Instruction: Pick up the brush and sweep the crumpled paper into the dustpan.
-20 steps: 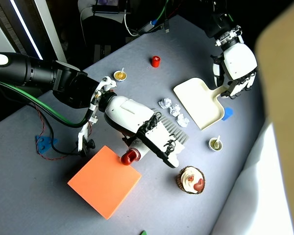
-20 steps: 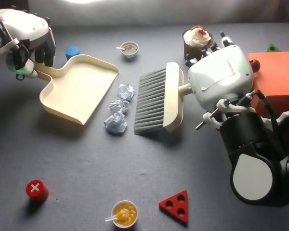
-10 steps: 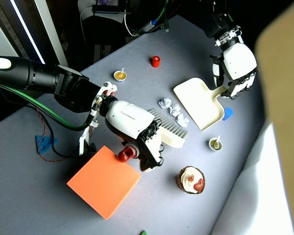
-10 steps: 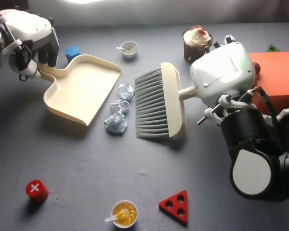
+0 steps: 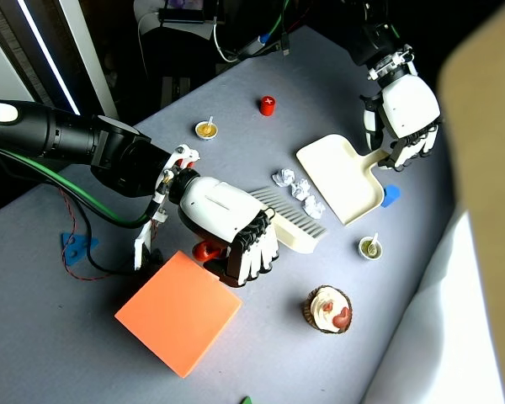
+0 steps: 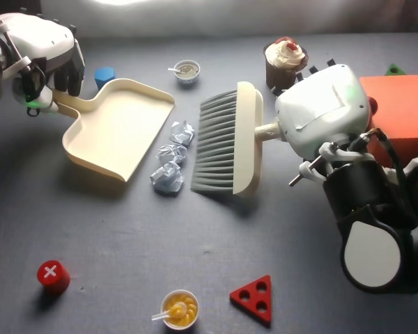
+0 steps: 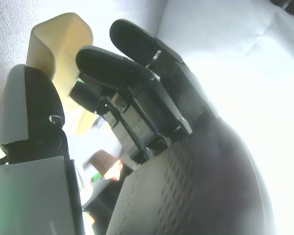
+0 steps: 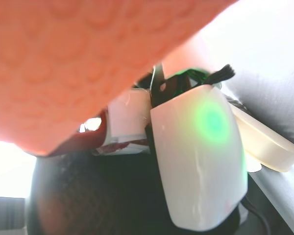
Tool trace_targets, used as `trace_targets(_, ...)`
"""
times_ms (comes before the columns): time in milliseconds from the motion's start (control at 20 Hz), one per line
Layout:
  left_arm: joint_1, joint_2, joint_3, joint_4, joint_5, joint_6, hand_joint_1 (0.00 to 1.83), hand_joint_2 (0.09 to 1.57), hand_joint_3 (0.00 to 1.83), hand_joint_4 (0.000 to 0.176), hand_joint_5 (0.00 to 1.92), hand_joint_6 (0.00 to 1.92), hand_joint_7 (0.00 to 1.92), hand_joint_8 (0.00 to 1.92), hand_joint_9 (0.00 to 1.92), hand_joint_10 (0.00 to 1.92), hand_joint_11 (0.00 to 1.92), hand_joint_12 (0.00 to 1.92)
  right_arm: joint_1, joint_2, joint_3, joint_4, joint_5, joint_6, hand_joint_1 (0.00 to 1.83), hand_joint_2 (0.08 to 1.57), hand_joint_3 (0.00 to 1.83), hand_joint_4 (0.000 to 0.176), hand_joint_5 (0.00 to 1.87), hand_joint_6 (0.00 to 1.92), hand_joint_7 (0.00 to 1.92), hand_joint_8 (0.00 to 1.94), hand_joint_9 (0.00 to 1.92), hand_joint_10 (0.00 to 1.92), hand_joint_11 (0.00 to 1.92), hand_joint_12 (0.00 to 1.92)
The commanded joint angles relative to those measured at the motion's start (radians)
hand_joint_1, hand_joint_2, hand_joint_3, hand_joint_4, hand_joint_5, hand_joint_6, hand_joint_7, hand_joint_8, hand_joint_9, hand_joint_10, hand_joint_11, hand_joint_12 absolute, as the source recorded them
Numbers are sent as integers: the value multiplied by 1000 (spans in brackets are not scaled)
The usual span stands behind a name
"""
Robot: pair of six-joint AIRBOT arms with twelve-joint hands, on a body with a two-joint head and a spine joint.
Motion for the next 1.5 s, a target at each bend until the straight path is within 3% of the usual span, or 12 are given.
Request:
trace_targets(0,-7,8,10,2,-104,5,1391,1062,0,0,1015,797,1187,564,985,1153,753,1120,3,16,-8,-99,-69,-15,1652,1200,1,176,948,1921,1037,1941,1162,1921,1303,1921)
trace_targets(350,-14,7,14,5,-103,6,1392,1058,0,0,1052,757,1175,557,989,1160,744,1116,10,56,-41,-106,-51,-119,1681,1194,0,176,1015,1921,1064,1941,1207,1921,1297,1921)
trace_targets(950,-18,9,14,5,-97,6,1393,1053,1,0,1061,752,1170,562,1013,1115,792,1054,127,118,-186,16,26,-600,1604,1185,0,176,1010,1921,1084,1941,1204,1921,1233,1921)
trace_targets(1100,-18,9,14,5,-102,5,1389,1066,1,0,1046,761,1128,642,980,1177,758,1080,161,132,-221,71,26,-670,1598,1186,0,176,1011,1921,1070,1941,1193,1921,1237,1921)
trace_targets(1200,-18,10,15,5,-90,5,1394,1051,0,0,1087,705,1186,531,1002,1139,776,1053,192,141,-239,116,35,-724,1582,1192,2,176,1017,1921,1075,1941,1196,1921,1232,1921)
trace_targets(1450,3,11,8,-21,-87,0,1395,1046,0,0,1089,710,1201,502,1014,1111,791,1045,247,151,-265,232,35,-838,1604,1183,0,176,1015,1921,1059,1941,1184,1921,1239,1921)
